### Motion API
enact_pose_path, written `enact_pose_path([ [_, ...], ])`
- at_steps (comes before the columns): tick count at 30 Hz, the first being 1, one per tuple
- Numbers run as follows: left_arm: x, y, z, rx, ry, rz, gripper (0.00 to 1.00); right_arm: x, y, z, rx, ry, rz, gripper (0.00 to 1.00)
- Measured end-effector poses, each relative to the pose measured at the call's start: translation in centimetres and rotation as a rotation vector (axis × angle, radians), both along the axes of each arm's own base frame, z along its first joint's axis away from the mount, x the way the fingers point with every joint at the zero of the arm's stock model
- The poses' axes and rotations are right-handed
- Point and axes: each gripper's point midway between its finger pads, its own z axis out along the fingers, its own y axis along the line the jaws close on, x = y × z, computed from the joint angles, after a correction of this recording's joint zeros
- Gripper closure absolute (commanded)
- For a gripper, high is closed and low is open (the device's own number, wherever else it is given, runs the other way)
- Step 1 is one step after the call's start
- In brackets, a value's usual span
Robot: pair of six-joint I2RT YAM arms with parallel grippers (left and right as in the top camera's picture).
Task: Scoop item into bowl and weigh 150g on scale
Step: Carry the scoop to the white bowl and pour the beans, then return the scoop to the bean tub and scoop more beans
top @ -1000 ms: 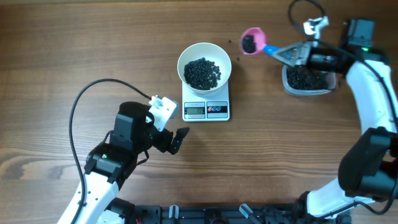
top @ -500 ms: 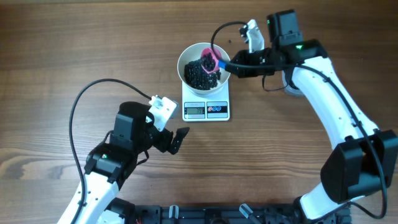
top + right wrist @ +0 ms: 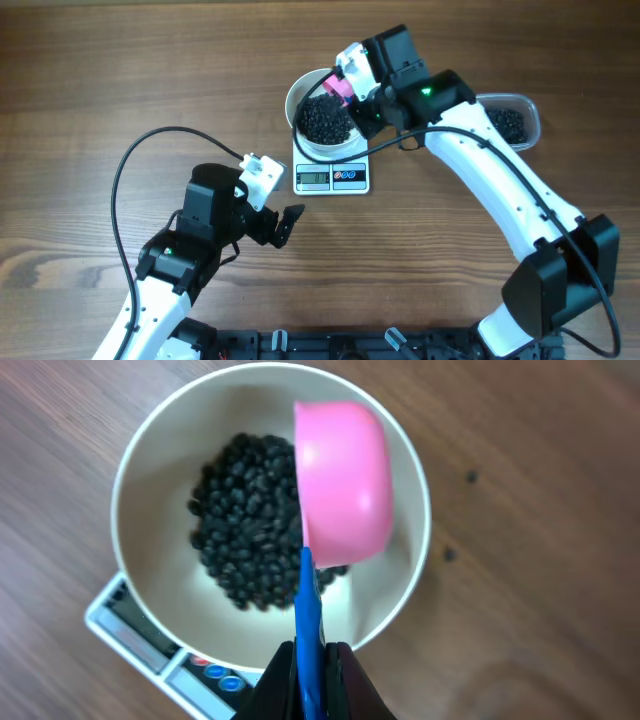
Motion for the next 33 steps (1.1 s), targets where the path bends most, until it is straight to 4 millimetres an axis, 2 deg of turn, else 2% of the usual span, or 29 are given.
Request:
enact_pose_path([
  [3,0.0,0.0,0.0,0.000,0.000,0.000,0.00,-0.1,0.5,0.2,-0.109,-0.067,0.067,0.96],
  [6,0.0,0.0,0.0,0.000,0.000,0.000,0.00,-0.1,0.8,0.4,-0.136,-0.090,0.089,0.96],
  [8,0.0,0.0,0.0,0.000,0.000,0.000,0.00,0.3,0.7,0.6,-0.125,-0.099,0.069,0.96],
  [11,0.0,0.0,0.0,0.000,0.000,0.000,0.00,1.4,-1.0,1.0,-0.055,-0.083,-0.016,0.96],
  [13,0.0,0.0,0.0,0.000,0.000,0.000,0.00,2.4,-4.3,2.8,0.038,-0.075,-0.130,0.96],
  [15,0.0,0.0,0.0,0.000,0.000,0.000,0.00,2.7,-9.2,5.3,0.136,-0.071,-0.270,0.96],
  [17,0.0,0.0,0.0,0.000,0.000,0.000,0.00,1.6,-17.0,7.7,0.202,-0.054,-0.471,0.96],
  [19,0.0,0.0,0.0,0.000,0.000,0.000,0.00,0.1,-20.8,7.6,0.205,-0.001,-0.575,0.96],
  [22,0.0,0.0,0.0,0.000,0.000,0.000,0.00,-2.6,-25.6,5.9,0.189,0.111,-0.714,0.96],
  [24,0.0,0.0,0.0,0.000,0.000,0.000,0.00,-3.2,-27.2,5.4,0.182,0.135,-0.754,0.96],
  [28,0.0,0.0,0.0,0.000,0.001,0.000,0.00,-3.2,-27.5,4.2,0.167,0.173,-0.750,0.96],
  [33,0.0,0.0,0.0,0.000,0.000,0.000,0.00,-4.1,-27.8,-0.1,0.111,0.317,-0.748,0.96],
])
